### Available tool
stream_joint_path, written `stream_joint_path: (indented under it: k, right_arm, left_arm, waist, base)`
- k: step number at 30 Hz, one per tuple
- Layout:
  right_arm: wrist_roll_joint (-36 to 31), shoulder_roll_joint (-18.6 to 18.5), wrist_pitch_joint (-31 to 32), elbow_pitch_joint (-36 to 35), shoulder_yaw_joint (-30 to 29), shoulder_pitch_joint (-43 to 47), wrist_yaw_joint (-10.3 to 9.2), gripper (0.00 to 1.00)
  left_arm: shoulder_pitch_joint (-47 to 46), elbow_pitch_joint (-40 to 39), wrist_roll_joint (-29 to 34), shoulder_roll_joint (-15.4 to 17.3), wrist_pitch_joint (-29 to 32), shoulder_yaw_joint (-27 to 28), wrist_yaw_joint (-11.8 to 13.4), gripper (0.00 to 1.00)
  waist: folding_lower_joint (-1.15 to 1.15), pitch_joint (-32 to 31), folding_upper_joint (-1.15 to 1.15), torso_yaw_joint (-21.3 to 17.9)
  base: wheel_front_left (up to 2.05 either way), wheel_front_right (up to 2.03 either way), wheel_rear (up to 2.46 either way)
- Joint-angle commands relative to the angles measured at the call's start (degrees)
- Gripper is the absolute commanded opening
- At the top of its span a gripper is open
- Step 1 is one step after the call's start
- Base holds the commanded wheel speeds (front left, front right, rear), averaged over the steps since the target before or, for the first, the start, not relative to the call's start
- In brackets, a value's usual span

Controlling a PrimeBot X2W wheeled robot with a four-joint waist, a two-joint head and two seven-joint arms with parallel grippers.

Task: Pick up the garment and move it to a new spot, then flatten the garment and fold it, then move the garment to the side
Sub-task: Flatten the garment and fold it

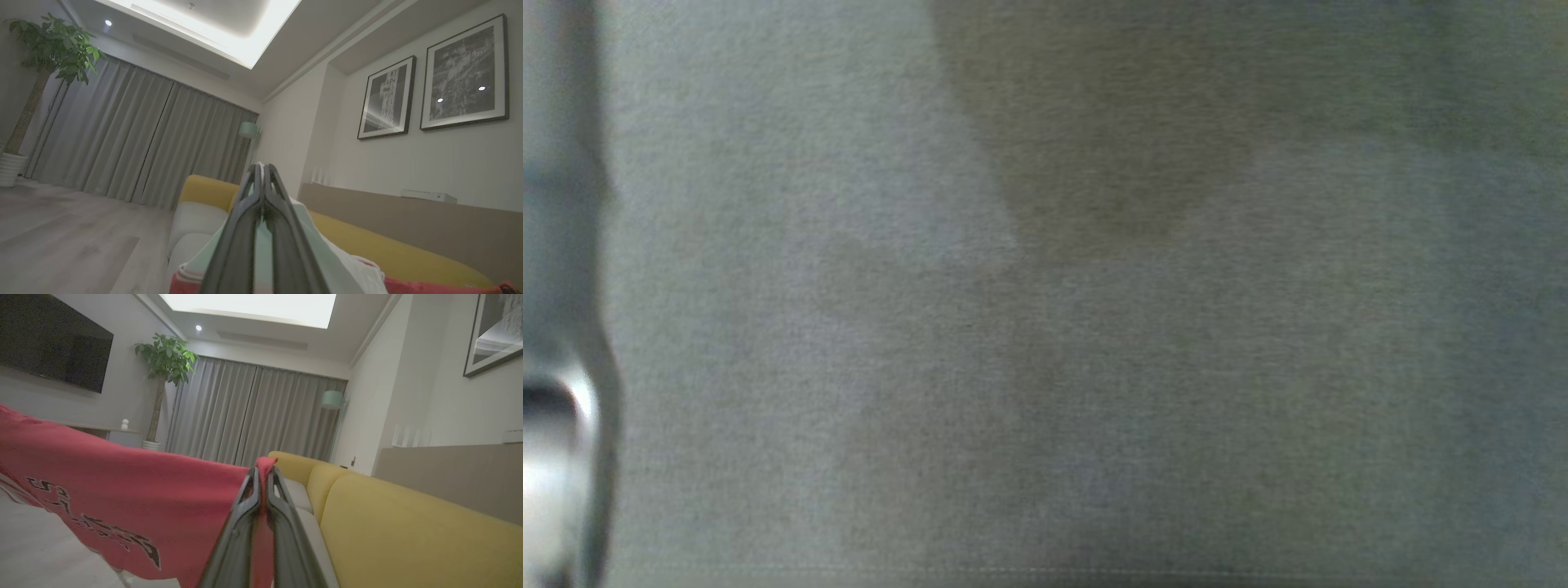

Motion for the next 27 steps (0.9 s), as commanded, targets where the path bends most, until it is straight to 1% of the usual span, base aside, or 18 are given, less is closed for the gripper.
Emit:
stream_joint_path:
  k: [1,4,9,13,15,19,22,25,27]
  right_arm:
    - [0.0,-0.7,-0.3,-1.1,0.1,1.6,-0.04,0.0]
    - [0.9,-0.7,-0.3,-0.5,0.9,6.7,-0.04,0.0]
    - [3.1,-1.0,-0.3,-1.6,0.1,19.4,-0.04,0.0]
    - [4.3,-2.2,-0.3,-6.6,-2.5,32.7,-0.04,0.0]
    - [4.3,-1.7,-0.3,-10.6,-4.9,39.9,-0.04,0.0]
    - [2.5,1.5,-0.3,-18.8,-10.5,54.2,-0.04,0.0]
    - [0.4,4.3,-0.3,-23.4,-13.5,62.4,-0.04,0.0]
    - [-0.6,7.8,-0.3,-26.2,-15.6,67.7,-0.04,0.0]
    - [-1.3,9.1,-0.3,-26.7,-16.0,69.0,-0.04,0.0]
  left_arm:
    - [1.8,-2.7,-0.2,2.9,-0.4,0.5,-0.3,0.0]
    - [11.8,-6.7,0.5,3.7,-1.7,-0.5,-0.3,0.0]
    - [31.2,-12.8,1.1,4.1,-2.8,-0.5,1.0,0.0]
    - [48.2,-18.1,-0.9,3.7,-3.0,0.7,3.1,0.0]
    - [55.8,-20.4,-1.5,3.8,-3.0,0.3,4.0,0.0]
    - [67.8,-25.3,-3.1,3.4,-2.5,-0.6,6.7,0.0]
    - [74.2,-29.0,-4.1,3.6,-0.7,-1.5,8.7,0.0]
    - [77.3,-32.2,-5.4,4.2,1.1,-1.2,10.2,0.0]
    - [76.9,-32.9,-5.9,4.7,2.0,-0.7,10.7,0.0]
  waist:
    - [-0.01,1.0,0.0,1.2]
    - [-0.01,1.1,0.0,2.0]
    - [-0.01,-0.7,0.0,2.3]
    - [-0.01,-3.4,0.0,2.2]
    - [-0.01,-4.8,0.0,2.0]
    - [-0.01,-7.6,0.0,1.6]
    - [-0.01,-9.2,0.0,1.1]
    - [-0.01,-9.9,0.0,0.6]
    - [-0.01,-10.0,0.0,0.4]
  base:
    - [0.0,0.0,0.0]
    - [0.0,0.0,0.0]
    - [0.0,0.0,0.0]
    - [0.0,0.0,0.0]
    - [0.0,0.0,0.0]
    - [0.0,0.0,0.0]
    - [0.0,0.0,0.0]
    - [0.0,0.0,0.0]
    - [0.0,0.0,0.0]
